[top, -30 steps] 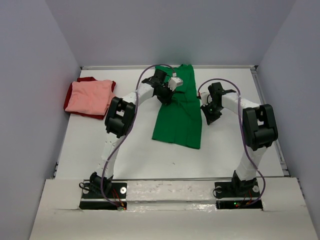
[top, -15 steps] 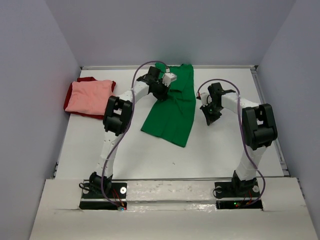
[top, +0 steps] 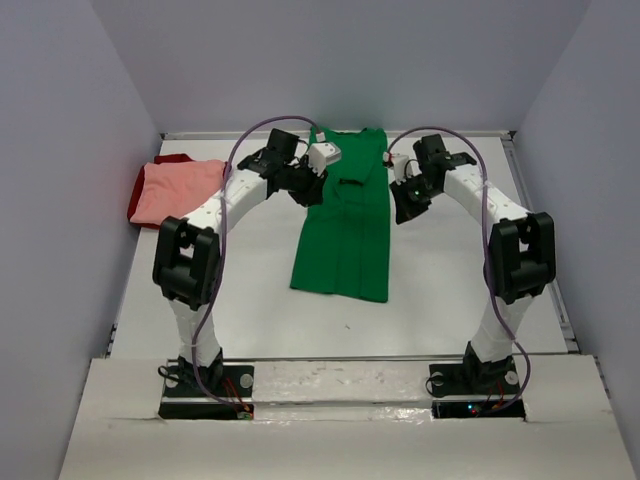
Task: Fold and stack the t-shirts
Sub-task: Fold the tshirt
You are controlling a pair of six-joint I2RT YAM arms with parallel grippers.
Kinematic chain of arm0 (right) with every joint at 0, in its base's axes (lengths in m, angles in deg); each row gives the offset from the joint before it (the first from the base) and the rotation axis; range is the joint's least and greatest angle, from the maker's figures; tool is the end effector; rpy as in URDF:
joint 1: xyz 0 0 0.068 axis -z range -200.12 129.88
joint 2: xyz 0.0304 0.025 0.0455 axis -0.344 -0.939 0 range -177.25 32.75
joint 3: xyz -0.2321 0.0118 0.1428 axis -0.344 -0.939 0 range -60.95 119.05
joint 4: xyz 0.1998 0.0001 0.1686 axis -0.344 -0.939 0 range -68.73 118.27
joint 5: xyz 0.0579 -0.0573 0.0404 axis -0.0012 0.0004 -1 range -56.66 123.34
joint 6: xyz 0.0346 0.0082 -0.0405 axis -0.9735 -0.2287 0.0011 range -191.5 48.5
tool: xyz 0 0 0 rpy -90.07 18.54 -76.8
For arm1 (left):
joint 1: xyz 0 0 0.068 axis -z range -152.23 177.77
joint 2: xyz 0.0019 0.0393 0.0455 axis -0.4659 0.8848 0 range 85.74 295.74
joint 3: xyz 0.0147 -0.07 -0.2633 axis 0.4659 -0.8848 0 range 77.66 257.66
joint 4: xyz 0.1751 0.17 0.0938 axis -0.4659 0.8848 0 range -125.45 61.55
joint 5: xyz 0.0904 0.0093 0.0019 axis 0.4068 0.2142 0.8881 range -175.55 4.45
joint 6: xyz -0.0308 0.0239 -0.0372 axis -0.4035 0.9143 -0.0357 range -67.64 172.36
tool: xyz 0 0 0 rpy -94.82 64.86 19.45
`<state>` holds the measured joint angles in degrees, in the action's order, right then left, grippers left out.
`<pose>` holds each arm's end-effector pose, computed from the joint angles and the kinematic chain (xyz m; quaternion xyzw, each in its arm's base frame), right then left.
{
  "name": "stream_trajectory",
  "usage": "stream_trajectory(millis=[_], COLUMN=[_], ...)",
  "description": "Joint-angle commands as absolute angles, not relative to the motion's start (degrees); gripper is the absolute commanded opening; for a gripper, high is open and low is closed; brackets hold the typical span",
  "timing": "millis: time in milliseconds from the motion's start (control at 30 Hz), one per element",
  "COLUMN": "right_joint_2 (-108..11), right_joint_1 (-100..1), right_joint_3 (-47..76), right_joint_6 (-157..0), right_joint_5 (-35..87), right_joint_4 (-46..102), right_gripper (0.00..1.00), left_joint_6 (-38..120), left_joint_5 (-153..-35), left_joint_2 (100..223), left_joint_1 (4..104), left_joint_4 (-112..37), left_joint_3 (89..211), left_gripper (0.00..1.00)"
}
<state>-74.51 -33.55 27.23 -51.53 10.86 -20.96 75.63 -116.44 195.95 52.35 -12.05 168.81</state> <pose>0.3751 0.1037 0.2428 -0.3119 0.9121 0.1806 0.1951 0.3921 -0.1994 0.2674 0.4559 0.7628 -0.2482 0.3857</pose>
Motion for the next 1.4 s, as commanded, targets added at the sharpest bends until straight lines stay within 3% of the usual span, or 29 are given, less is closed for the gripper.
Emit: stream_trajectory(millis=[0, 33, 333, 400, 433, 500, 533, 567, 600, 633, 700, 767, 900, 1067, 1300, 1333, 1367], right_joint_2=[-76.1, -76.6, -70.1, -68.1, -67.0, -64.5, -64.0, -63.1, -62.7, -62.5, -61.6, -61.2, -59.4, -53.7, -45.7, -44.5, -42.6], right_joint_1=[-36.6, -37.9, -40.0, -40.0, -40.0, -40.0, -40.0, -40.0, -40.0, -40.0, -40.0, -40.0, -40.0, -40.0, -40.0, -40.0, -39.5], right_joint_3=[32.0, 32.0, 19.5, 15.1, 13.9, 11.2, 10.8, 9.9, 9.5, 9.3, 8.1, 7.3, 5.0, 3.1, -3.6, -4.9, -5.7], right_joint_6=[-50.4, -50.2, -49.5, -49.5, -49.5, -50.0, -50.1, -50.6, -50.9, -51.2, -51.8, -52.9, -53.5, -56.0, -60.2, -60.6, -61.3], right_joint_5=[7.7, 7.7, 7.0, 7.5, 7.9, 7.5, 7.2, 6.9, 6.3, 5.9, 5.7, 5.7, 6.5, 9.2, 22.3, 24.7, 25.6], right_joint_4=[-25.9, -26.3, -25.3, -24.7, -24.7, -24.4, -24.5, -24.5, -24.5, -24.5, -24.1, -23.8, -23.0, -20.2, -9.8, -9.2, -8.0], right_gripper=[0.0, 0.0, 0.0, 0.04, 0.07, 0.13, 0.19, 0.34, 0.39, 0.42, 0.45, 0.4, 0.41, 0.45, 0.61, 0.77, 0.86], left_joint_6=[77.6, 77.1, 77.5, 78.4, 79.2, 78.7, 78.7, 78.0, 77.7, 77.5, 76.5, 75.7, 69.1, 46.9, 40.1, 39.8, 38.2], left_joint_5=[-116.5, -116.5, -120.6, -122.8, -123.8, -126.6, -127.1, -128.0, -128.3, -128.4, -129.2, -130.5, -132.8, -132.4, -136.2, -137.9, -138.7], left_joint_2=[189.6, 189.0, 186.7, 187.1, 187.0, 185.1, 183.1, 182.1, 180.8, 178.3, 175.4, 171.2, 163.4, 150.5, 150.8, 150.5, 150.3], left_joint_1=[51.7, 51.6, 51.3, 51.2, 50.9, 50.6, 50.6, 50.6, 50.6, 50.6, 50.2, 49.5, 47.5, 43.3, 42.0, 41.5, 40.6], left_joint_4=[-12.0, -12.0, -10.2, -7.5, -6.5, -7.9, -9.5, -10.6, -11.7, -13.5, -16.9, -18.9, -28.3, -49.9, -52.1, -53.9, -54.7], left_joint_3=[165.7, 164.9, 153.2, 152.8, 152.3, 149.3, 148.4, 146.3, 145.2, 144.1, 139.8, 136.7, 126.4, 112.0, 108.3, 107.2, 106.4], left_gripper=[0.06, 0.0, 0.0, 0.0, 0.12, 0.26, 0.47, 0.62, 0.76, 0.98, 0.99, 0.99, 0.99, 0.99, 0.99, 0.99, 0.97])
